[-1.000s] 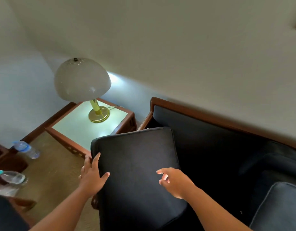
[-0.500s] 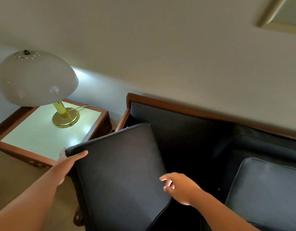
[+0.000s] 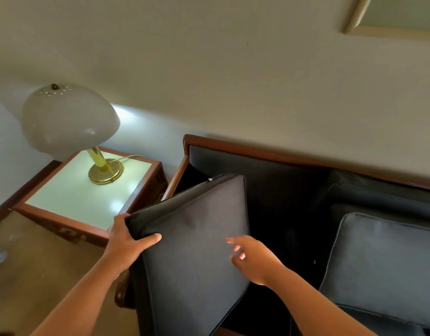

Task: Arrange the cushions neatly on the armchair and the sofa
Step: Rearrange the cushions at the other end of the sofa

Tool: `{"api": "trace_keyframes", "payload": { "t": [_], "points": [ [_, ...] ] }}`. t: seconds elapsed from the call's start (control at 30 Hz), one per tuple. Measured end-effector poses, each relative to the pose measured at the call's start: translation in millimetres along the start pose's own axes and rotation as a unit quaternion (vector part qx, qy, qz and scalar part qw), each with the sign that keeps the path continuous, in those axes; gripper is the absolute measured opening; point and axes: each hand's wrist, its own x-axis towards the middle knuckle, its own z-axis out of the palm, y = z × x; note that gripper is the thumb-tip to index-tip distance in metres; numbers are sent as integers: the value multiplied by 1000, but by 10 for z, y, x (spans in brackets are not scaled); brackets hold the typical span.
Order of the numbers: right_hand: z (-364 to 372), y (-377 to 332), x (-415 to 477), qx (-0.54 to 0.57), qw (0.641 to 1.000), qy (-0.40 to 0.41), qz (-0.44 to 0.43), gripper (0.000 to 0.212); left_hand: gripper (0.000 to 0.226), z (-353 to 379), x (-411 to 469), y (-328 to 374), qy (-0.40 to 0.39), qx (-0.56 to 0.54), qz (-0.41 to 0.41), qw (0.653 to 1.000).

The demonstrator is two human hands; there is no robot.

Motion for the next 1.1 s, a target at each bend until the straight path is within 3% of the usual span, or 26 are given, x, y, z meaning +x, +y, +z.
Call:
{"api": "trace_keyframes", "payload": {
  "t": [0.17, 0.3, 0.47, 0.6, 0.7, 1.1],
  "points": [
    [59, -18, -356, -8, 994, 99, -41, 79, 106, 570, -795, 328, 9, 67, 124, 990],
    [45, 142, -766, 35, 979, 200, 15, 63, 106, 1008, -1268, 491, 17, 91, 206, 974],
    [10, 402, -1176, 94, 979, 179, 33, 74, 107, 1253, -1433, 567, 17, 118, 254, 960],
    [17, 384, -1348, 184, 974, 121, 61, 91, 81, 1343, -1446, 743, -53, 47, 221, 973],
    [-1, 356, -1376, 229, 963, 114, 84, 99, 69, 1468, -1412, 912, -38, 71, 228, 970],
    [165, 481, -1532, 221, 963, 127, 85, 128, 77, 1998, -1256, 1766, -11, 98, 178, 979]
  ]
}}
